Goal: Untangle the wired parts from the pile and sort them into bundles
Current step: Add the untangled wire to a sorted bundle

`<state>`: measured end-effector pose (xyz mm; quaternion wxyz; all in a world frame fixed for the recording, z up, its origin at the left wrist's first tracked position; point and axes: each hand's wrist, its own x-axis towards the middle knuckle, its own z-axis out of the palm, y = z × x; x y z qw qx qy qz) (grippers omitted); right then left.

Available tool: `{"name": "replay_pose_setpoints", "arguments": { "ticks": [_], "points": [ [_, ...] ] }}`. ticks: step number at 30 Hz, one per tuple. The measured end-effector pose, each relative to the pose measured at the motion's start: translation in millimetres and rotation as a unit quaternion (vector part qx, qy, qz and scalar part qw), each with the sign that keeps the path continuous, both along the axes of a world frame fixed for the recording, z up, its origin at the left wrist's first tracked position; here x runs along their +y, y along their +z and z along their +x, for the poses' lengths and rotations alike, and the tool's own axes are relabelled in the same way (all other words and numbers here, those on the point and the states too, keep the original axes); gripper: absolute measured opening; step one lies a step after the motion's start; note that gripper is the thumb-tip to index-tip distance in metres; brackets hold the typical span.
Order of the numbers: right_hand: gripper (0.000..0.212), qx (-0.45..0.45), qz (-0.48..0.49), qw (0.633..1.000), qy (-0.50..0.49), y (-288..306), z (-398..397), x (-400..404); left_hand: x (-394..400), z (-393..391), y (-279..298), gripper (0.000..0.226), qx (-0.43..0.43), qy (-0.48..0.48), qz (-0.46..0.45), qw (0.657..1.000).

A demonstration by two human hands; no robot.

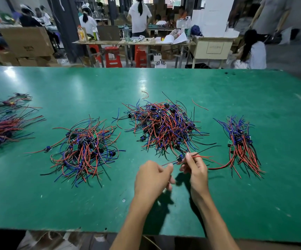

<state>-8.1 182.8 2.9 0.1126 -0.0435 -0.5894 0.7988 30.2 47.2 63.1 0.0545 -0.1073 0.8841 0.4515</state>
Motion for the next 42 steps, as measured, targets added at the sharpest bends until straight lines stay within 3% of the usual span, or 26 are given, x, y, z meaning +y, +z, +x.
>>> {"name": "replay_pose_setpoints", "arguments": {
  "ticks": [2, 4, 7, 9, 15, 18, 23, 29, 35, 42],
  "points": [
    [0.019, 0.004, -0.004, 0.999, 0.032, 1, 1, 2, 1, -6, 7, 0.050, 0.136, 0.063, -0.071, 0.986],
    [0.018, 0.008, 0.015, 0.998, 0.064, 1, 2, 2, 6, -16, 11, 0.038, 0.200, 0.041, -0.081, 0.976],
    [0.014, 0.023, 0.040, 0.995, 0.083, 0, 5, 2, 11, -21, 4, 0.025, 0.138, -0.076, 0.110, 0.981],
    [0.015, 0.033, 0.073, 0.994, 0.074, -2, 4, 0, 9, -22, -8, 0.029, 0.121, -0.075, 0.168, 0.975],
    [0.018, 0.046, 0.183, 0.982, -0.006, -6, 2, 1, 5, -27, -15, 0.017, 0.098, -0.058, 0.164, 0.980],
    [0.023, 0.043, 0.203, 0.978, -0.003, -5, 3, 0, 4, -24, -13, 0.027, 0.073, -0.061, 0.136, 0.986],
    [0.021, 0.045, 0.204, 0.977, 0.045, -2, 5, -4, 7, -23, -14, 0.029, 0.044, -0.008, 0.076, 0.996],
    [0.027, 0.001, 0.130, 0.985, 0.112, 2, 6, -7, 10, -17, -16, 0.024, 0.096, -0.010, 0.080, 0.992],
    [0.020, -0.022, 0.068, 0.992, 0.101, 5, 8, -4, 16, -14, -20, 0.026, 0.125, -0.043, 0.023, 0.991],
    [0.022, -0.015, 0.084, 0.993, 0.085, 4, 6, -3, 13, -13, -20, 0.023, 0.145, -0.058, -0.014, 0.988]
  ]
}}
